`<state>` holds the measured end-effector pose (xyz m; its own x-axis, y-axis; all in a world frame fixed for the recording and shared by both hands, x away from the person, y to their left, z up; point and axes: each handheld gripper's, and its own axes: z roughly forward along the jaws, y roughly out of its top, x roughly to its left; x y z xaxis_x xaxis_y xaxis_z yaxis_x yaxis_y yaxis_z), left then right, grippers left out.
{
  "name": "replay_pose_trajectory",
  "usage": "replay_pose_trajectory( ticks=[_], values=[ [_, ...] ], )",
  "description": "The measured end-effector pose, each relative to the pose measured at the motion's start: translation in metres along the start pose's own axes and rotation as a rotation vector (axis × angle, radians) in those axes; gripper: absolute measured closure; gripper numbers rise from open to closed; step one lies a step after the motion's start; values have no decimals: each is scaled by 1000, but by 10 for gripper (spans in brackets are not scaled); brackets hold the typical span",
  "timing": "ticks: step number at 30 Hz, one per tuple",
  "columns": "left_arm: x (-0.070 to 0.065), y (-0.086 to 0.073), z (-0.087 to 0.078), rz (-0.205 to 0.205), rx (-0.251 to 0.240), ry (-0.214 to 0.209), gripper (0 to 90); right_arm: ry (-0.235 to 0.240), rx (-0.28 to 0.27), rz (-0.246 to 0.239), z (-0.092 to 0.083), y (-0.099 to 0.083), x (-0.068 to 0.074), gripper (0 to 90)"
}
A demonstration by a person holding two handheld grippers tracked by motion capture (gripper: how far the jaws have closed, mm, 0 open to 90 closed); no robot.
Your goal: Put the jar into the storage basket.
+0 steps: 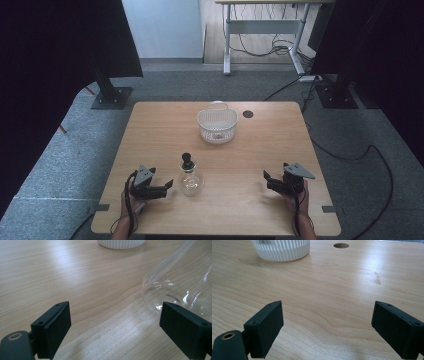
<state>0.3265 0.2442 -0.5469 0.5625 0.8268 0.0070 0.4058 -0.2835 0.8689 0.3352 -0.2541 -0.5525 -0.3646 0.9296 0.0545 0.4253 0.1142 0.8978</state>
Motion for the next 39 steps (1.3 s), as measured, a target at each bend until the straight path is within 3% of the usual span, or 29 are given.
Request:
replay_pose_trajectory(
  ticks=[12, 21, 39],
  values=[
    [-6, 3, -10, 16, -25, 27, 61, 0, 15, -9, 1, 1, 1, 104],
    [-12, 9, -20, 15, -66, 12, 27, -5, 21, -15, 2, 1, 2, 105],
    [-22, 16, -25, 12, -76, 3, 33, -2, 32, -21, 3, 1, 2, 105]
  ],
)
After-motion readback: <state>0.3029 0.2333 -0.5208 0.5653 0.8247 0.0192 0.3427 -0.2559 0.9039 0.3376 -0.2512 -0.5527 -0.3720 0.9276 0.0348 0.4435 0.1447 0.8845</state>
